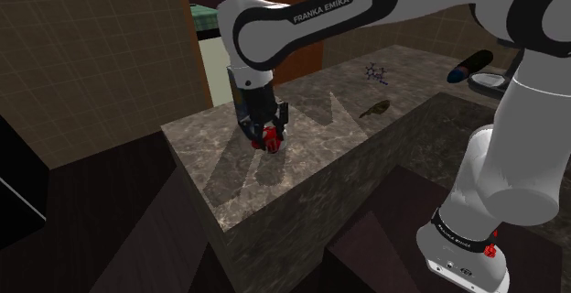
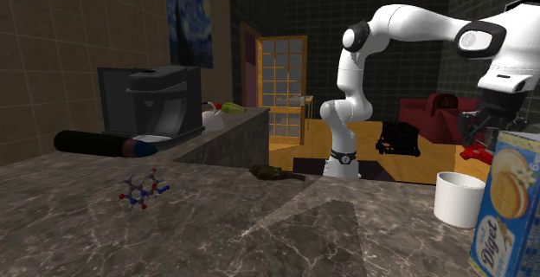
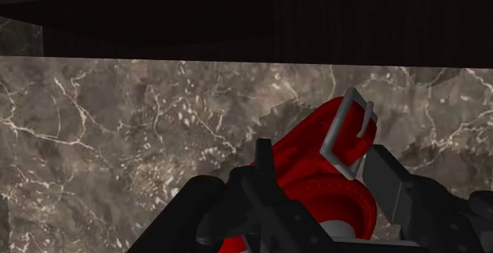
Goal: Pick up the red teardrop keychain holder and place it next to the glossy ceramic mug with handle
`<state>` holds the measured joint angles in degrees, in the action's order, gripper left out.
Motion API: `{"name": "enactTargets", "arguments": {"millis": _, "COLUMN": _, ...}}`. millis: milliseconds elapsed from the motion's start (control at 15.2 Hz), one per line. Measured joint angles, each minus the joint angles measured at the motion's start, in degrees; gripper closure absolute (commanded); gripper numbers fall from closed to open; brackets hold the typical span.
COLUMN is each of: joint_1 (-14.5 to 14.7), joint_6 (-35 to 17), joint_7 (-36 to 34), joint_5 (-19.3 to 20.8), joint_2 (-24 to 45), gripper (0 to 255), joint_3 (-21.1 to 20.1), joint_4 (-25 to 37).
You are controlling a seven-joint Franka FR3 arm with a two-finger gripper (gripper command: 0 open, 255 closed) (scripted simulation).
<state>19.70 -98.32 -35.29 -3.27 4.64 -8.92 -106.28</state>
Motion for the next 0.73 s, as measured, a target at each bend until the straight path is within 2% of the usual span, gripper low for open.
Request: {"name": "enactTargets", "arguments": {"millis": 726, "joint_1": 0.07, "joint_6": -8.16, "joint_7": 0.29, "joint_5": 0.26, "joint_2": 2.37, "gripper": 255, "joint_3": 0.02, "joint_4": -5.82}}
